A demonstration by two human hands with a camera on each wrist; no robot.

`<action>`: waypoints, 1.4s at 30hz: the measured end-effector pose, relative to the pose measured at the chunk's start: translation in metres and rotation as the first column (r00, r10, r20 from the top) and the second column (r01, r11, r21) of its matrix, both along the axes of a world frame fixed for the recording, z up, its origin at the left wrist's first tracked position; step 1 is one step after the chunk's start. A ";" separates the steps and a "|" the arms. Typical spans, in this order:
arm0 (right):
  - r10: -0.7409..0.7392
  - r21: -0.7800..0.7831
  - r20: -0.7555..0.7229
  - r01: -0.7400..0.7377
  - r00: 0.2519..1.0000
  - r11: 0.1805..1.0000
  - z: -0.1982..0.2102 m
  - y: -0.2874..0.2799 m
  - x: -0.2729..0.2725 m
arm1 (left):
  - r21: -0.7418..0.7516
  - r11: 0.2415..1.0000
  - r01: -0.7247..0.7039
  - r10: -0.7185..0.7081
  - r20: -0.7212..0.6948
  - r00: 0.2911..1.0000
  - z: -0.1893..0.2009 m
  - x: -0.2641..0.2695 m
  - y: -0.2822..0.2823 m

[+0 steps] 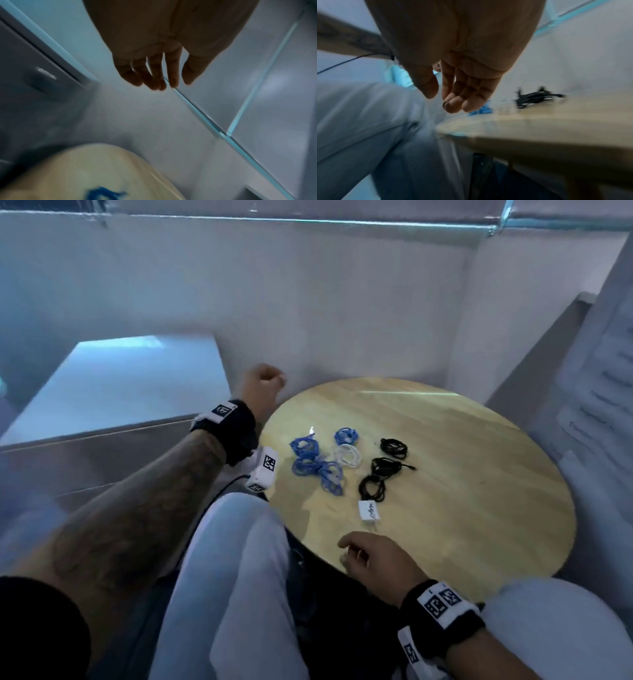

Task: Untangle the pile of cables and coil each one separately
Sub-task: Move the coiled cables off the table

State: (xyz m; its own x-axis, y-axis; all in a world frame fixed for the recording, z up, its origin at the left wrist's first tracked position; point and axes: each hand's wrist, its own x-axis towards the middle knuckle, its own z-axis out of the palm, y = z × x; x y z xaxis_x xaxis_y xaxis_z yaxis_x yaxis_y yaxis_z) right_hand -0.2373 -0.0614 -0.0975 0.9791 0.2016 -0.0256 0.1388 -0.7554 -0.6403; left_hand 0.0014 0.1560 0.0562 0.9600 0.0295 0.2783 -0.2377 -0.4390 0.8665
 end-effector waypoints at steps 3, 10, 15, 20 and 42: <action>0.101 -0.073 0.036 -0.098 0.994 0.992 -0.010 0.032 -0.008 | -0.015 0.974 -0.228 0.229 0.060 0.972 -0.014 -0.018 0.090; 0.132 -0.296 -0.203 -0.189 0.970 0.936 -0.065 0.062 -0.008 | -0.013 0.613 -0.790 0.790 -0.004 0.613 -0.038 -0.055 0.272; 0.068 -0.392 -0.352 -0.213 0.934 0.895 -0.092 0.062 -0.006 | -0.147 0.498 -0.855 0.851 -0.109 0.514 -0.054 -0.057 0.331; 0.025 -0.504 -0.413 -0.251 0.910 0.826 -0.117 0.045 0.012 | -0.220 0.559 -0.799 0.757 -0.258 0.600 -0.081 -0.067 0.350; 0.088 -0.428 -0.363 -0.250 0.927 0.868 -0.114 0.044 0.011 | -0.103 0.645 -0.757 0.685 -0.361 0.633 -0.084 -0.067 0.359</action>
